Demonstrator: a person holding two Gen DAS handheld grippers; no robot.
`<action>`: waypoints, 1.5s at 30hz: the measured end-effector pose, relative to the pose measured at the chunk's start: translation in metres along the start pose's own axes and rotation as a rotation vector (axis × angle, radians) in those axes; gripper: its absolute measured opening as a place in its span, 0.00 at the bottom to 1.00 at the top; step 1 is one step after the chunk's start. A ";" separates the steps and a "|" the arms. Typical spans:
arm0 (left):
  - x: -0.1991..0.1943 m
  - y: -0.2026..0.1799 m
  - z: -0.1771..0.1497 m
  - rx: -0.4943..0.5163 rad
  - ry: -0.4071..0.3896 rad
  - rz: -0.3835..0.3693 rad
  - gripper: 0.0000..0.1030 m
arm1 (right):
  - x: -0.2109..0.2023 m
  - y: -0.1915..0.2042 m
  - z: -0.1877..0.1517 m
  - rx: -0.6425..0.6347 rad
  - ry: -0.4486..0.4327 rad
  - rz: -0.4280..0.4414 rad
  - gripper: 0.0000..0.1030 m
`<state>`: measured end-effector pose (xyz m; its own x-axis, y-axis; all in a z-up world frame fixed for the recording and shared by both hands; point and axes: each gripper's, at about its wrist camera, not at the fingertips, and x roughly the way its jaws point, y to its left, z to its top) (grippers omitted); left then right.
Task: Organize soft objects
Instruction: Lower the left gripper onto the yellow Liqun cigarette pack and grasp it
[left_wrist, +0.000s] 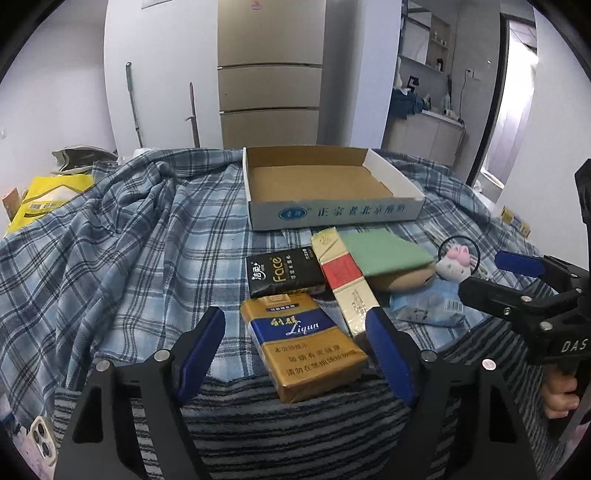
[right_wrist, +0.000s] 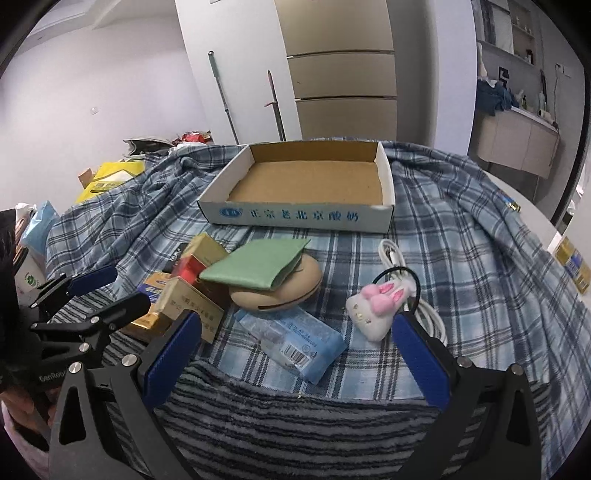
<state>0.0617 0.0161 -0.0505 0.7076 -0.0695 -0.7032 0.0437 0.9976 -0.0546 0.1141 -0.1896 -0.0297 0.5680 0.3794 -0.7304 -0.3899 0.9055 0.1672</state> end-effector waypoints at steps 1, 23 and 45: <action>0.000 -0.002 0.000 0.008 0.001 0.001 0.78 | 0.002 0.000 -0.002 0.001 0.001 -0.004 1.00; 0.008 0.001 -0.005 0.000 0.106 -0.015 0.58 | 0.015 -0.005 -0.010 -0.009 0.020 -0.032 1.00; -0.035 0.002 -0.029 0.037 0.104 -0.031 0.77 | -0.001 -0.006 -0.001 -0.019 0.039 -0.005 0.88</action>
<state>0.0166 0.0205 -0.0472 0.6289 -0.0987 -0.7712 0.0918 0.9944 -0.0525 0.1150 -0.1954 -0.0303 0.5418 0.3666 -0.7564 -0.4011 0.9036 0.1506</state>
